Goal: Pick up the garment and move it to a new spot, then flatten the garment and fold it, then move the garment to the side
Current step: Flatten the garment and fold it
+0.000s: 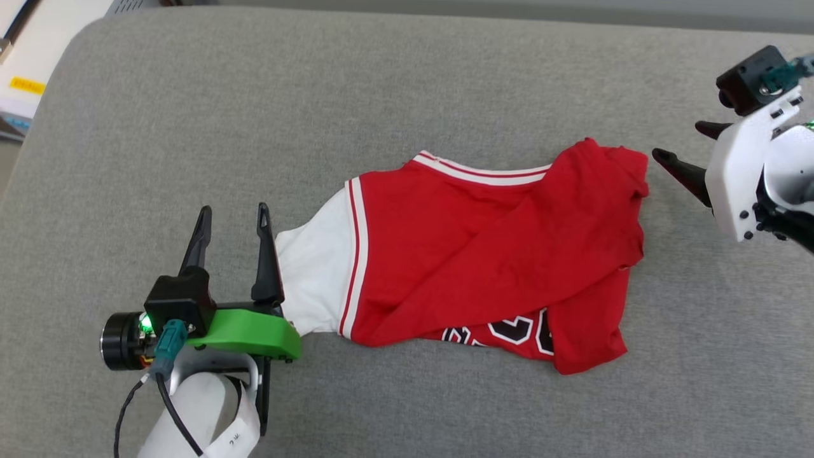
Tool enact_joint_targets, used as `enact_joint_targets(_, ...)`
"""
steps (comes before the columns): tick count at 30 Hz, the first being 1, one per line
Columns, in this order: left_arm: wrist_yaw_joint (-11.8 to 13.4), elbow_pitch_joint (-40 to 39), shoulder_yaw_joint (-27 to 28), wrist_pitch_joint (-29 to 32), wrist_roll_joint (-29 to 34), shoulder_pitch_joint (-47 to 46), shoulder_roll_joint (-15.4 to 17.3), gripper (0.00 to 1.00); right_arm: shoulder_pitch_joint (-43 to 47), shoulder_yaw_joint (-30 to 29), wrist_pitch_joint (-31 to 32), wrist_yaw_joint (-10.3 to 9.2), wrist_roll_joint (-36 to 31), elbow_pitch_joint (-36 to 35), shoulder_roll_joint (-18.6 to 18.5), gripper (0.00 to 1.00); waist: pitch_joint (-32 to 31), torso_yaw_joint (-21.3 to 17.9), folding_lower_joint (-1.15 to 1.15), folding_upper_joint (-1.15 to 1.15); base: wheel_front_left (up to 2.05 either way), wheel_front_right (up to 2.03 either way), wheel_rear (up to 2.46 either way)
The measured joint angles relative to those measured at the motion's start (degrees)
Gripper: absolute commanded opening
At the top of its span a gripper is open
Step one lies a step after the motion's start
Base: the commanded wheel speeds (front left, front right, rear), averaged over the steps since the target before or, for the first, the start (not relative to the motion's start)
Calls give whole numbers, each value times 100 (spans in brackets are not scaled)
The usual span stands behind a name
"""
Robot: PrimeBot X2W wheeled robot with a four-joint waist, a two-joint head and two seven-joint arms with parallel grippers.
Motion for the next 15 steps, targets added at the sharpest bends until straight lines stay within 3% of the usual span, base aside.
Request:
enact_joint_targets(5,-294,21,236,-1,299,-27,-341,100,-441,409,621,0,363,516,164,100,312,127,0,0,0,0,0)
enact_joint_targets(10,-560,77,470,-1,531,-142,-636,100,-572,821,637,0,388,1140,431,100,618,257,0,0,0,0,0)
enact_joint_targets(15,-795,186,664,-1,762,-164,-832,100,-650,1092,570,-9,642,1402,410,100,757,382,0,0,0,0,0)
